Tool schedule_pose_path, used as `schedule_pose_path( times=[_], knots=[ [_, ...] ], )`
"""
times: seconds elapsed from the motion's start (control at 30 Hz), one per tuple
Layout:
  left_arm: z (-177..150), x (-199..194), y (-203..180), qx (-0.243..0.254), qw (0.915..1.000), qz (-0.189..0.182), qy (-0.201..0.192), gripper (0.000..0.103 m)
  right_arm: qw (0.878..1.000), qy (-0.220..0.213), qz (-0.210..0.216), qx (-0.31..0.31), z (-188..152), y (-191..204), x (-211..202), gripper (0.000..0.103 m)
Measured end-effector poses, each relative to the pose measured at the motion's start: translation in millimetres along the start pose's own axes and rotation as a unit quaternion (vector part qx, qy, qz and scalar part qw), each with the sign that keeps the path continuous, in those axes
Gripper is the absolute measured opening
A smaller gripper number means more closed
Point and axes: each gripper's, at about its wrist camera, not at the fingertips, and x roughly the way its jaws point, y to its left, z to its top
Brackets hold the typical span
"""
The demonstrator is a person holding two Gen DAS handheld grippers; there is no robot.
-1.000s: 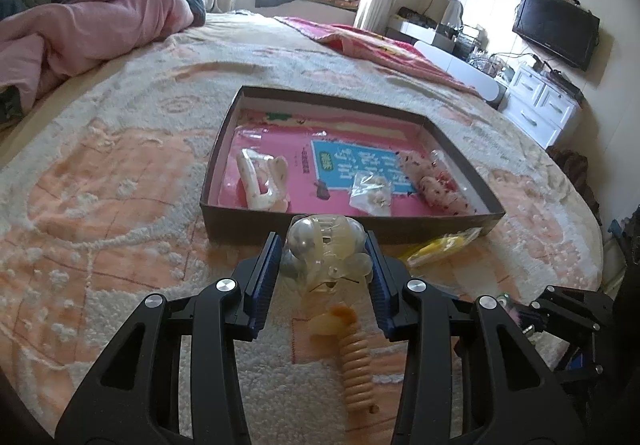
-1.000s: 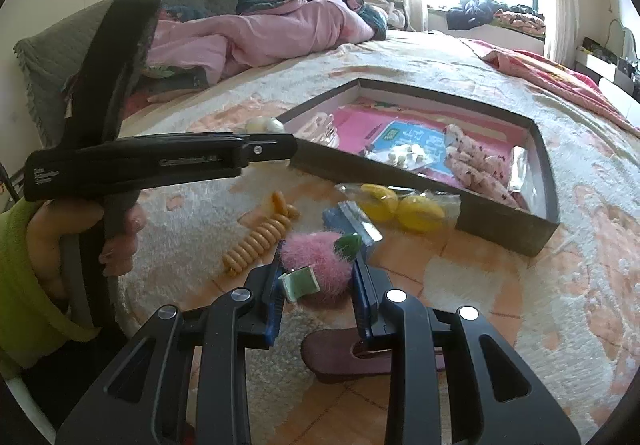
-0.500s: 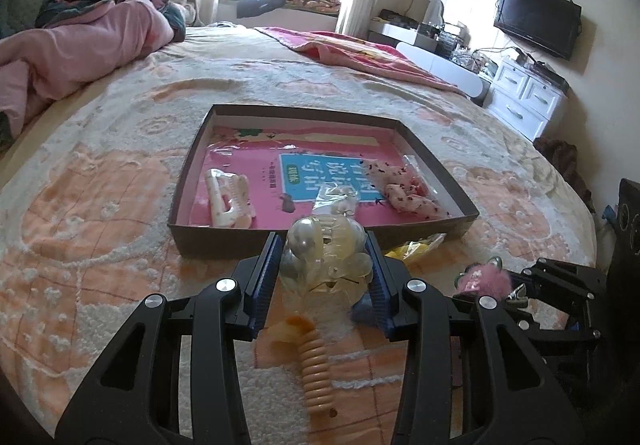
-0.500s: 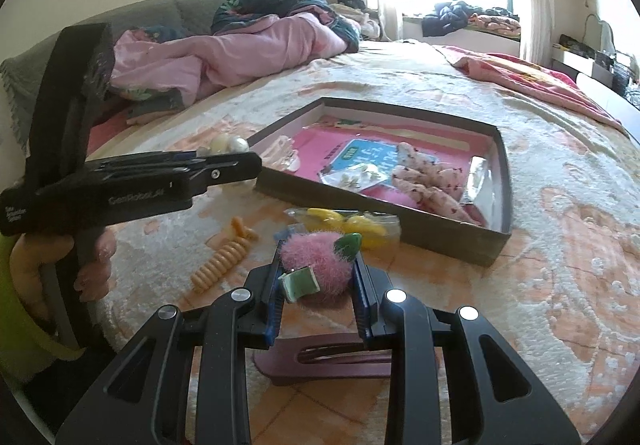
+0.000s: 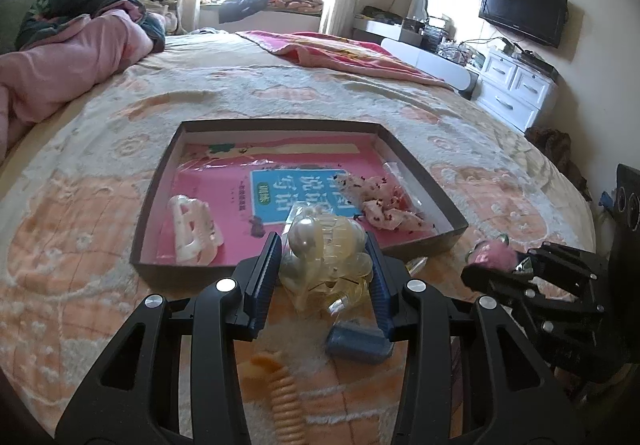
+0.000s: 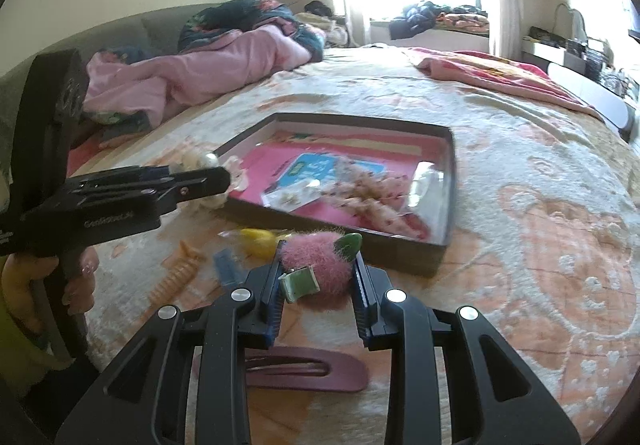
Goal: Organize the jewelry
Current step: 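Carry the clear bottle and pink pom-pom into the tray and open both tools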
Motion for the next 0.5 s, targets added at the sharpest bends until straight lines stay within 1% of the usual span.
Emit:
schedule_pose_path(
  times=[0.17, 0.5],
  knots=[
    [7.3, 9.2, -3.9, 0.010, 0.9999, -0.003, 0.000, 0.033, 1.000, -0.006, -0.020, 0.010, 3.4, -15.6, 0.4, 0.028],
    [21.9, 30.1, 0.0, 0.013, 0.9999, 0.001, 0.004, 0.033, 0.999, -0.006, -0.040, 0.023, 11.7, -33.1, 8.2, 0.028]
  ],
)
